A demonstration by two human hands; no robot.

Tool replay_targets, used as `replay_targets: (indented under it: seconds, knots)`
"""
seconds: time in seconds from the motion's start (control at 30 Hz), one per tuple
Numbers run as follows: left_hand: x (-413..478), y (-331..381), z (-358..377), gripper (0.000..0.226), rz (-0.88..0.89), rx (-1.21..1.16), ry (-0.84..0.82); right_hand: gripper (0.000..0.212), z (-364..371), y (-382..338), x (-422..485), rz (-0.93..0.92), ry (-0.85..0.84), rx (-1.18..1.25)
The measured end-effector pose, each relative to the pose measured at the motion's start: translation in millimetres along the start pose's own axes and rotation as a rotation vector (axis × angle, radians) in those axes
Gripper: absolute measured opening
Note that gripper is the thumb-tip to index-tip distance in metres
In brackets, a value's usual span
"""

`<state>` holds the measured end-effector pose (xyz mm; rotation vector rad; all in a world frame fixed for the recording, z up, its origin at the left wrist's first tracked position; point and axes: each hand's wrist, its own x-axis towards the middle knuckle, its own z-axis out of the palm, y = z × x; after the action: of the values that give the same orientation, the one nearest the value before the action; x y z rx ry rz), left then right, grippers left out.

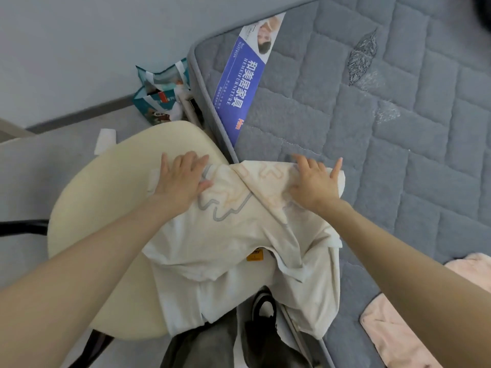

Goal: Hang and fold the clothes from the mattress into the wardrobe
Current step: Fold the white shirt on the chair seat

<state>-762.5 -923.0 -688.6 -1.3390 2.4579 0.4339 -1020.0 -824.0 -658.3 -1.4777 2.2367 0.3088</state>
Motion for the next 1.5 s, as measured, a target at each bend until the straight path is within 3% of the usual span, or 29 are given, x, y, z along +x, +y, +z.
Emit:
replay_targets:
  seconds: [0.1, 0.3, 0.4, 0.5, 0.6, 0.9, 1.0, 1.23, 1.4, 1.5]
  knots:
    - [-6, -4, 8, 0.051, 0.071, -0.014, 0.110, 0.049, 8, -2, 9, -0.040, 0.006, -0.116]
    - [-12, -39, 9, 0.054, 0.121, -0.053, 0.089, 0.024, 13, 21, 5, -0.039, 0.204, -0.199]
    - [-15, -50, 7, 0.049, 0.093, -0.084, 0.069, 0.018, 14, 18, 4, -0.029, 0.092, -0.234]
    - [-15, -45, -3, 0.043, 0.039, -0.030, -0.004, 0.028, 7, 10, 8, -0.024, -0.080, -0.222]
    - [-22, -39, -16, 0.037, 0.047, 0.035, -0.080, 0.029, -5, 10, 6, -0.059, -0.120, -0.223]
    - [-122, -26, -71, 0.008, -0.097, -0.114, 0.054, 0.023, -73, 4, -74, -0.186, 0.019, -0.157]
    - [-176, -14, -81, 0.004, -0.138, -0.056, 0.010, 0.024, -90, 7, -108, -0.263, 0.046, -0.166]
    - [-295, 26, -119, 0.038, -0.344, 0.029, 0.025, 0.026, -131, 11, -195, -0.449, 0.108, -0.155]
    - [-360, 22, -143, 0.026, -0.450, -0.199, 0.182, 0.025, -176, 4, -229, -0.510, 0.112, 0.000]
    - [-388, 23, -179, 0.040, -0.379, -0.499, 0.113, 0.028, -210, -8, -243, -0.530, 0.058, 0.184]
